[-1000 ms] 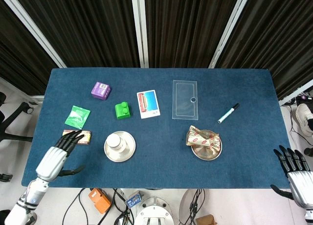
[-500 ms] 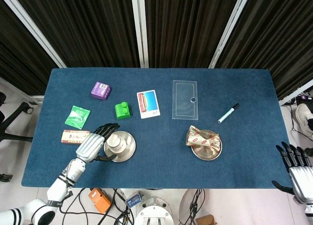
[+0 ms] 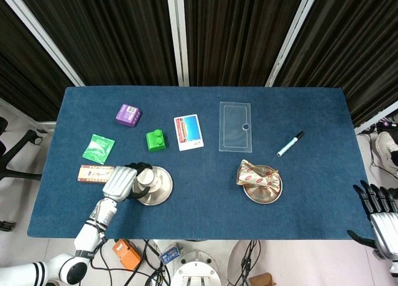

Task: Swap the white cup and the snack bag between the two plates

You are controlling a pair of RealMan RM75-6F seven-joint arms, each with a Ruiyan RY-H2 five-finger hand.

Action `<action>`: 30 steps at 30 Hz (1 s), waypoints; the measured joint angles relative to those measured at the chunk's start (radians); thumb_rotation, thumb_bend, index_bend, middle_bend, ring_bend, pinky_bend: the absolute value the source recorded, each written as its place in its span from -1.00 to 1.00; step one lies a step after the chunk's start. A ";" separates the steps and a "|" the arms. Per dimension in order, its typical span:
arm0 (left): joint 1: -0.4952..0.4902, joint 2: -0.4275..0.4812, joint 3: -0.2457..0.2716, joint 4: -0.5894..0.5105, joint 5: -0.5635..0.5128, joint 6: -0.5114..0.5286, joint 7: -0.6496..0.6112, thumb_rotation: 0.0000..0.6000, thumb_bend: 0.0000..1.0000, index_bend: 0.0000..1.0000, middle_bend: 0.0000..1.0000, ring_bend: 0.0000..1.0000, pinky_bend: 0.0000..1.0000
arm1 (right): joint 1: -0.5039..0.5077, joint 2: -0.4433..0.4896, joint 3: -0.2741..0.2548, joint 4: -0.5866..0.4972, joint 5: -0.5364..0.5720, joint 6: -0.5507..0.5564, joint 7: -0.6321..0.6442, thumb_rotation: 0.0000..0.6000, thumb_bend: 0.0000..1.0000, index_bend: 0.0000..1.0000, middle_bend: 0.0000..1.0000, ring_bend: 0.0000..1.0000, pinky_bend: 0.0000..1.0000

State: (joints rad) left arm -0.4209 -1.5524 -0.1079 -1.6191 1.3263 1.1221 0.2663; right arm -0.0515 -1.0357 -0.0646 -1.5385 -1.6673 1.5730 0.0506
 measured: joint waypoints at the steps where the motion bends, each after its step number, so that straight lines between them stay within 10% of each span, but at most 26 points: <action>1: -0.003 -0.008 -0.006 -0.001 -0.001 0.008 0.004 1.00 -0.24 0.03 -0.05 -0.09 0.14 | 0.000 0.001 0.000 0.001 0.001 -0.001 0.002 1.00 -0.67 -1.00 -1.00 -1.00 -0.96; 14: -0.125 -0.113 -0.151 -0.027 -0.063 0.018 0.098 1.00 -0.26 0.07 0.00 -0.09 0.14 | 0.003 0.006 0.003 -0.001 0.005 -0.004 0.014 1.00 -0.67 -1.00 -1.00 -1.00 -0.96; 23: -0.278 -0.316 -0.228 0.151 -0.245 -0.033 0.268 1.00 -0.34 0.06 0.00 -0.09 0.11 | 0.008 0.017 0.011 0.002 0.020 -0.011 0.049 1.00 -0.67 -1.00 -1.00 -1.00 -0.96; 30: -0.330 -0.373 -0.213 0.214 -0.271 -0.059 0.289 1.00 -0.86 -0.54 -0.37 -0.44 -0.21 | 0.022 0.019 0.014 -0.001 0.029 -0.040 0.047 1.00 -0.67 -1.00 -1.00 -1.00 -0.96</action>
State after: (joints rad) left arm -0.7511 -1.9252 -0.3214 -1.4048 1.0551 1.0631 0.5553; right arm -0.0291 -1.0163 -0.0504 -1.5391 -1.6379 1.5333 0.0973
